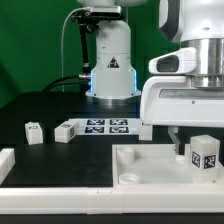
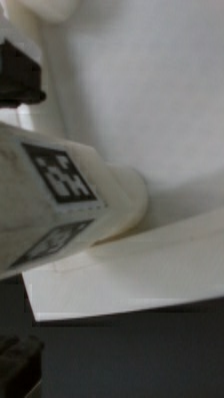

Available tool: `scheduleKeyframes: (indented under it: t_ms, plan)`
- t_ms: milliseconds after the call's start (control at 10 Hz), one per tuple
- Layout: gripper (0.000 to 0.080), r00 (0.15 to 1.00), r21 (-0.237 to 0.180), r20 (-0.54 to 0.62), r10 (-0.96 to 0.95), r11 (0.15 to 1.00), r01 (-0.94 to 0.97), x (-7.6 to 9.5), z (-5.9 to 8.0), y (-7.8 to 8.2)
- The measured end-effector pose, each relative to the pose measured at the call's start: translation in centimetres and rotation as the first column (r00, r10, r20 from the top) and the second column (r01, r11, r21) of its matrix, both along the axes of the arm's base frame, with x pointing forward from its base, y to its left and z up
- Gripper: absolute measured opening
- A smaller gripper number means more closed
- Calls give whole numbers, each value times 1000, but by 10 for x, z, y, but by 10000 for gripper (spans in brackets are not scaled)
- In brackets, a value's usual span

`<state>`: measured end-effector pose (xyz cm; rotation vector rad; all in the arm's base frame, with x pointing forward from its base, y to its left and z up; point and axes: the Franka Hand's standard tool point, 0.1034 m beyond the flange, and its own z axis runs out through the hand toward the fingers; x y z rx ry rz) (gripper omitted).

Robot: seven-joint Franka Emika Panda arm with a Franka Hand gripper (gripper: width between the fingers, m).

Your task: Assemble one leg

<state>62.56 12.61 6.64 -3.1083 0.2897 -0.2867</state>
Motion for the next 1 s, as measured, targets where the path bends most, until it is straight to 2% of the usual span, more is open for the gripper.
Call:
scheduleKeyframes:
  t_ms: [100, 400, 500, 600, 700, 800, 1000]
  plan:
    - [649, 989, -37, 0, 149, 988, -149, 3, 2, -2]
    - [649, 934, -83, -15, 356, 931, -356, 5, 3, -7]
    - [561, 939, -81, -14, 344, 935, -344, 5, 2, -7]
    - [425, 939, -81, -14, 344, 935, -344, 5, 2, -7]
    - [425, 939, -81, -15, 344, 935, -344, 5, 2, -7]
    - [291, 946, -77, -13, 324, 943, -324, 5, 2, -7]
    - [291, 956, -72, -11, 293, 953, -293, 5, 2, -7]
